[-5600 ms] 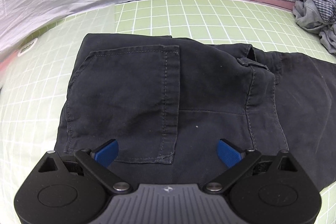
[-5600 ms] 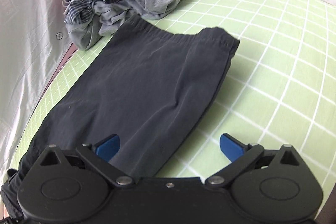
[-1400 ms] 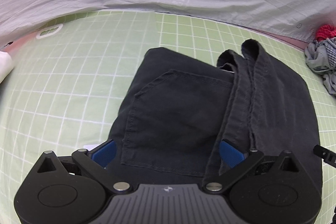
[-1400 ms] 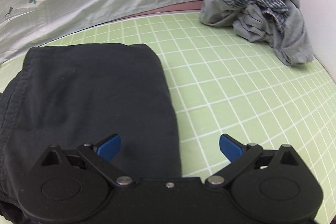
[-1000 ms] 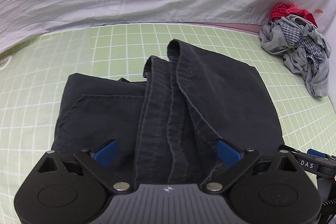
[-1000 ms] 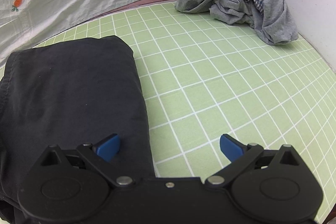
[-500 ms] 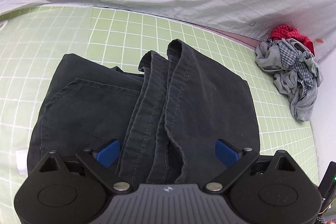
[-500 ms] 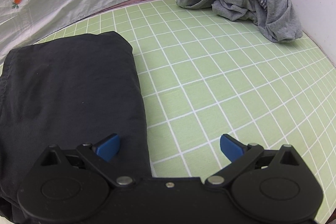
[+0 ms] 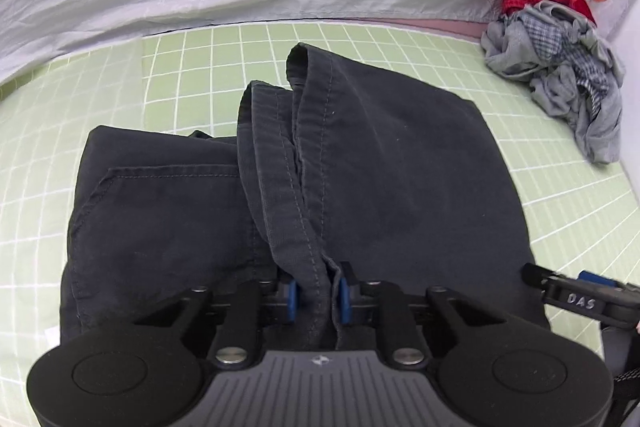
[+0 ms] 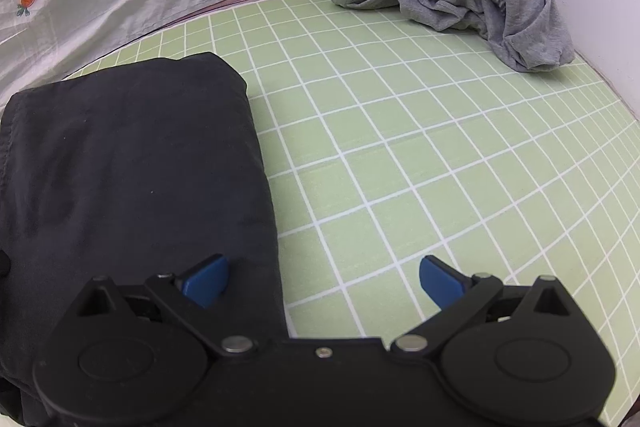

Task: Fold clothes
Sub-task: 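Grasp the folded trousers edge with the left tool while the right tool grasps the other end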

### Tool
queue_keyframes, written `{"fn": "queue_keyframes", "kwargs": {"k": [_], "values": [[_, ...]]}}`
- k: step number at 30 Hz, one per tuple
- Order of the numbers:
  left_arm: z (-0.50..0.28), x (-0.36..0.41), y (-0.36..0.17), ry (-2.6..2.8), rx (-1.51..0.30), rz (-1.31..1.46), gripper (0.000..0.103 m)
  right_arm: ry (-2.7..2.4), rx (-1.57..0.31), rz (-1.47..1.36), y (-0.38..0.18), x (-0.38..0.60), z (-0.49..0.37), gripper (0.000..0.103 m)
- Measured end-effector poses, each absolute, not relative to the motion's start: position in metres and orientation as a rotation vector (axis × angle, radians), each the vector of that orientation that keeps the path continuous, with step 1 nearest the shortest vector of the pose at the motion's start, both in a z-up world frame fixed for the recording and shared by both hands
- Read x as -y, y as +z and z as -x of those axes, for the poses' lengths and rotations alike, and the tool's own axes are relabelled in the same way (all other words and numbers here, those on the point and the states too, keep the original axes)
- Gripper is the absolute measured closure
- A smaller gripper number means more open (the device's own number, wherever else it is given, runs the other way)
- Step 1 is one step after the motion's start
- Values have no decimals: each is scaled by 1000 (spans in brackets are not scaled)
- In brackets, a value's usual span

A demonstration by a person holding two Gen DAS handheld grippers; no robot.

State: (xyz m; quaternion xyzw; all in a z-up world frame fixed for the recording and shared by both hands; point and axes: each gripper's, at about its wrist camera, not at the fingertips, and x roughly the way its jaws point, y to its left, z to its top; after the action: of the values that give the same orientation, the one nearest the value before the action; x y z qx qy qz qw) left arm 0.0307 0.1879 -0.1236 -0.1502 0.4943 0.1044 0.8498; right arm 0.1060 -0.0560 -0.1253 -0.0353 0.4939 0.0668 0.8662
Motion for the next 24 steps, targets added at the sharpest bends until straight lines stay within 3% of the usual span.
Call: {"fn": "queue_keyframes", "kwargs": {"k": [11,14,17,20,24], "values": [[26,-193,-51,314,-813,204,89,153,-1002,155,-117,42,-100,0],[44,-214,-55,382,-817,227,89,167,-992,162,-114,36,-98,0],[57,-244,-93,448,-878,346,88,191,-983,180,-112,28,-95,0],[65,-272,-142,494,-957,496,75,210,-976,192,-109,21,-93,0],[66,-275,-156,524,-982,446,48,238,-966,159,-99,18,-94,0]]}}
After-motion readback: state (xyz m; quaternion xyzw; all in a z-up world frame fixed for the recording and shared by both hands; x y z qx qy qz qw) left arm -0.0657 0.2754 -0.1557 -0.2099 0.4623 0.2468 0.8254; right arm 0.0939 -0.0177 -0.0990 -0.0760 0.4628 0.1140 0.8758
